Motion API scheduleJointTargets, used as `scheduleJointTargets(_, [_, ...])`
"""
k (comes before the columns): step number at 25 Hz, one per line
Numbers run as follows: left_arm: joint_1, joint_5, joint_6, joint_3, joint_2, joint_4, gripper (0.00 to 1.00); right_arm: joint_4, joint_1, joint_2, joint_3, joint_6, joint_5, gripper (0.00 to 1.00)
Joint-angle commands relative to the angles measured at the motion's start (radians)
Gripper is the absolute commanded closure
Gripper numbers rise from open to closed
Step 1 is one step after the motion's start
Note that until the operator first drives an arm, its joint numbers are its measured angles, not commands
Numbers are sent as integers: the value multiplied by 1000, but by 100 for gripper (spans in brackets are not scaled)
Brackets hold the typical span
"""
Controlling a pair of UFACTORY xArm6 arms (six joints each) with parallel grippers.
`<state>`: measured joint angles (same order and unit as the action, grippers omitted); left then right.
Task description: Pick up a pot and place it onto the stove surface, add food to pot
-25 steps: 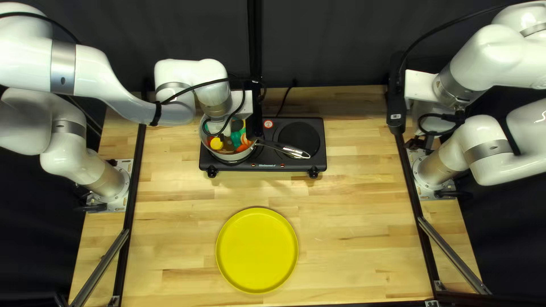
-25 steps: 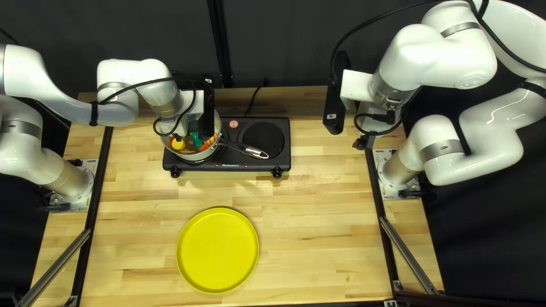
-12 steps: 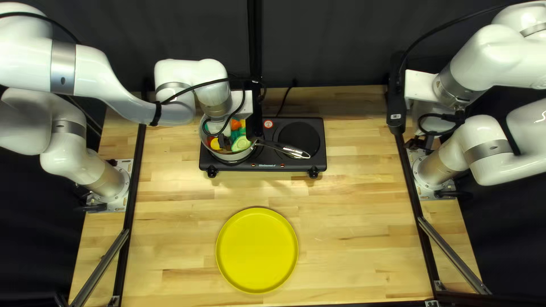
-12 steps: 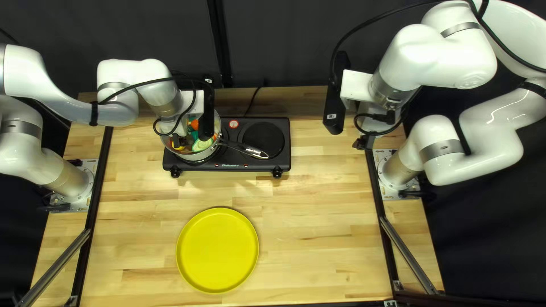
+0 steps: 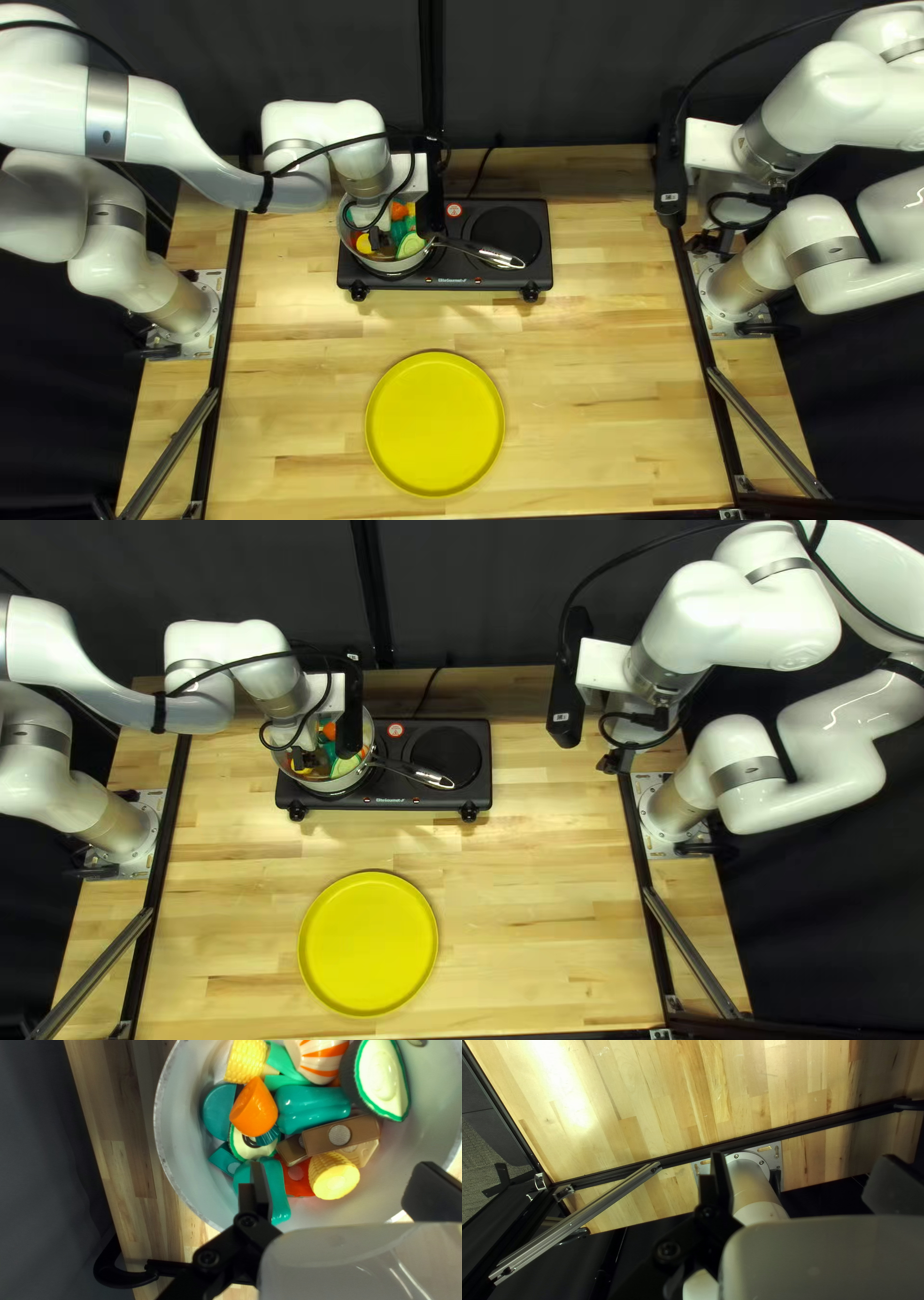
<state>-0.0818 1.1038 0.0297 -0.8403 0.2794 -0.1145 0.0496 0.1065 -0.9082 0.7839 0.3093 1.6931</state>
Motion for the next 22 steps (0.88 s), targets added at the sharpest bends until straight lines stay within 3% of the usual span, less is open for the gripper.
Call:
scheduleJointTargets(1, [160,55,-119,9,78,25,0,0,0,0,0,0,0,0])
scheduleJointTargets(4, [349,76,-271,-19,61,24,0,0,0,0,0,0,0,0])
scheduleJointTargets(5, [361,77,-280,-23,56,24,0,0,0,0,0,0,0,0])
scheduleJointTargets(22, [361,77,-280,-23,56,24,0,0,0,0,0,0,0,0])
